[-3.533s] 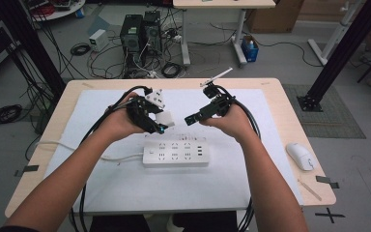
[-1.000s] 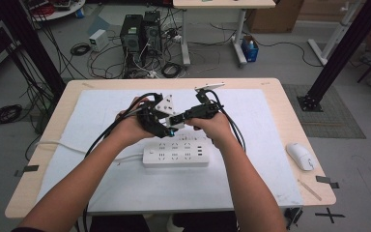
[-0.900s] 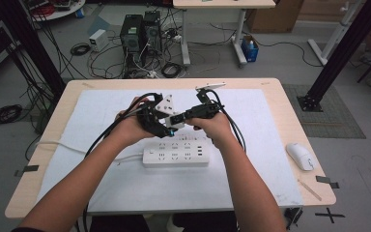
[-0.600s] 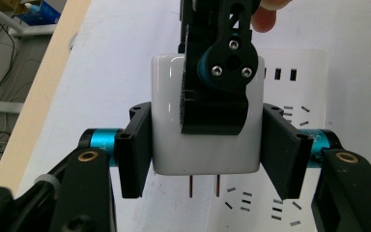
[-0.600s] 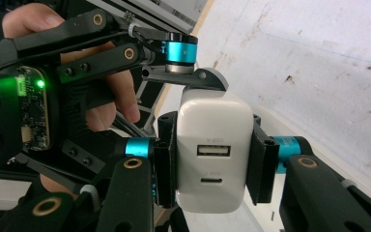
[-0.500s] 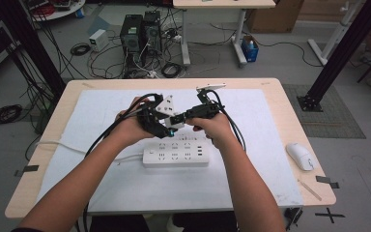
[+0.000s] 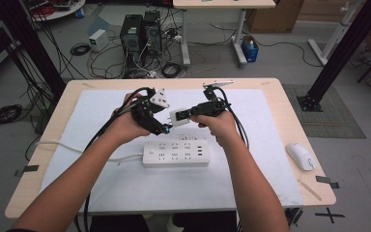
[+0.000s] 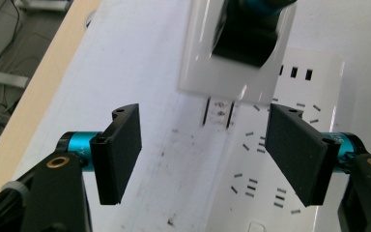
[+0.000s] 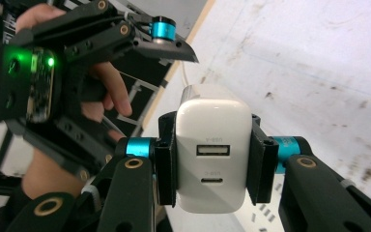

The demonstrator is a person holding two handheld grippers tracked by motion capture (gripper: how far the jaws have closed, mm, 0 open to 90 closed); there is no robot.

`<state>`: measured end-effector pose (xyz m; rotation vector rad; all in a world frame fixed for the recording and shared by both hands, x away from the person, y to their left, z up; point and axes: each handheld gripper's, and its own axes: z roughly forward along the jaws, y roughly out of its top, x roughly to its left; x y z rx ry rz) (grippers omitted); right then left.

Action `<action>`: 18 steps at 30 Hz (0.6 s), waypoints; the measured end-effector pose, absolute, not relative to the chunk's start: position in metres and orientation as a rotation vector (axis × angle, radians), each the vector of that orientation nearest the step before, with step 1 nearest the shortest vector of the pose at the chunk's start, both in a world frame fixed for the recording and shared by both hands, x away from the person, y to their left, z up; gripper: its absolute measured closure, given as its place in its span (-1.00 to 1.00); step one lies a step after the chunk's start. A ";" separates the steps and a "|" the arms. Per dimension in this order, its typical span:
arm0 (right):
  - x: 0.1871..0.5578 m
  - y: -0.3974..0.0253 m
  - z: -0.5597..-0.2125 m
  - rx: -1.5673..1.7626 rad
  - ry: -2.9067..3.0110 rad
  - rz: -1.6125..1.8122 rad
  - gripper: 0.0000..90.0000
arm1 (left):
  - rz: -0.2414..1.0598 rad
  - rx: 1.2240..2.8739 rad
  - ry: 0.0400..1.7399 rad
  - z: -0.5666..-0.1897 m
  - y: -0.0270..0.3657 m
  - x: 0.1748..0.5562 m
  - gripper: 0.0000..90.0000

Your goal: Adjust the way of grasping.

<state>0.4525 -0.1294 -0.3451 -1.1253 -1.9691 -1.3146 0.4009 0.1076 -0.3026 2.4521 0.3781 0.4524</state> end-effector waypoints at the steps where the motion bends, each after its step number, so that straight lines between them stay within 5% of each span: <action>1: 0.452 -0.130 -0.343 -1.129 -1.994 -1.312 0.39 | 0.445 2.454 0.397 -0.302 0.110 0.402 -0.35; 18: 0.442 -0.172 -0.290 -1.157 -2.299 -1.244 0.39 | 0.290 2.604 0.677 -0.284 0.172 0.424 -0.77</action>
